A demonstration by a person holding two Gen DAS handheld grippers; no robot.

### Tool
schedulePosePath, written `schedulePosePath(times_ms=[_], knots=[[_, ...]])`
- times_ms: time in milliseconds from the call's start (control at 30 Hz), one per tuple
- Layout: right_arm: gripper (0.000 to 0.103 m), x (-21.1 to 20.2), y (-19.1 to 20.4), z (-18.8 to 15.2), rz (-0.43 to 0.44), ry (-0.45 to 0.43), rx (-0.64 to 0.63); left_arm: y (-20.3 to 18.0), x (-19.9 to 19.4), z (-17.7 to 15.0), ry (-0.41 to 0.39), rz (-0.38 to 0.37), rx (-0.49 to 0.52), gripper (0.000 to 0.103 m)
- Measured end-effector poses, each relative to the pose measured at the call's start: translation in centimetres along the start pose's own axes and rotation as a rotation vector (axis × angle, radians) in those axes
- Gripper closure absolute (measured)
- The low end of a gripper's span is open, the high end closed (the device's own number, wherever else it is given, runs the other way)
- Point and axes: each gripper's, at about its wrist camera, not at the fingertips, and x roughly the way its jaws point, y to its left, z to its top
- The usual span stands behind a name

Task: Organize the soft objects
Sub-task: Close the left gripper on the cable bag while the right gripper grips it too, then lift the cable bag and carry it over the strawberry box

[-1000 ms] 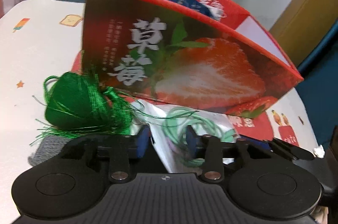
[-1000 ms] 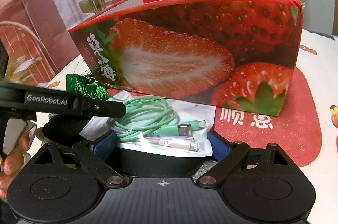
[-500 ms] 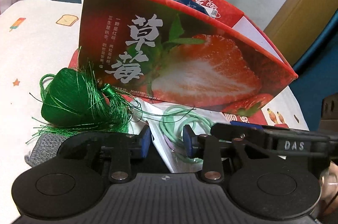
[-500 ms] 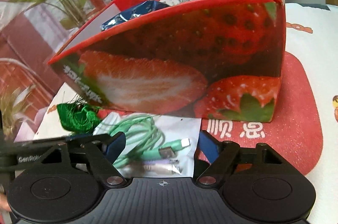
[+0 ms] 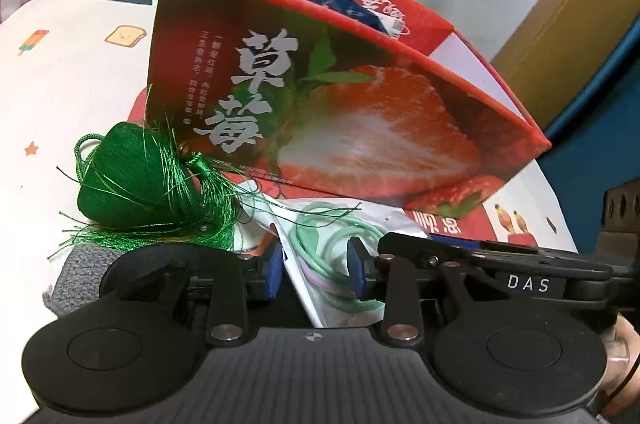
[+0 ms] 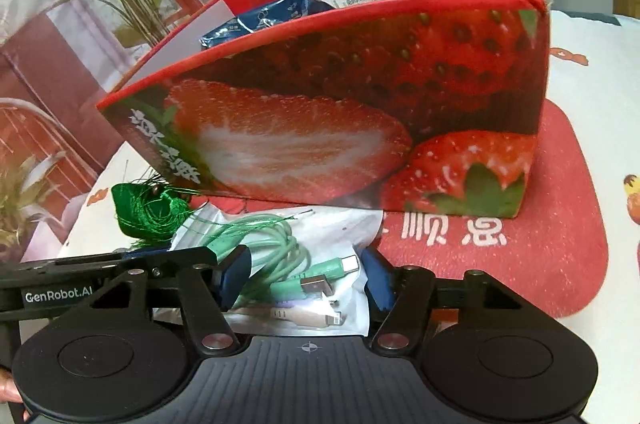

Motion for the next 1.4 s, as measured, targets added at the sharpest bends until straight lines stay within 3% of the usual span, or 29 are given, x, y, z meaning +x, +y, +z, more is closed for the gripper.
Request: schedulePosePath(times_ms=[367,633,1400], knots=[[0.047,-2.9,3.6,-0.7,0.024,-0.036,-0.163,-0.3,-3.4,-0.7,-0.030,0.006,0.030,0.068],[0.047,-3.9,6.1,-1.2,0.030,-0.070,-0.257,0.0,-6.8,-1.2,-0.107,0.017,0.021,0.068],[0.057,-4.1,7.1,-1.4,0.008,-0.067,-0.301,0.4,-6.3,-2.5,-0.084,0.029,-0.020,0.068]])
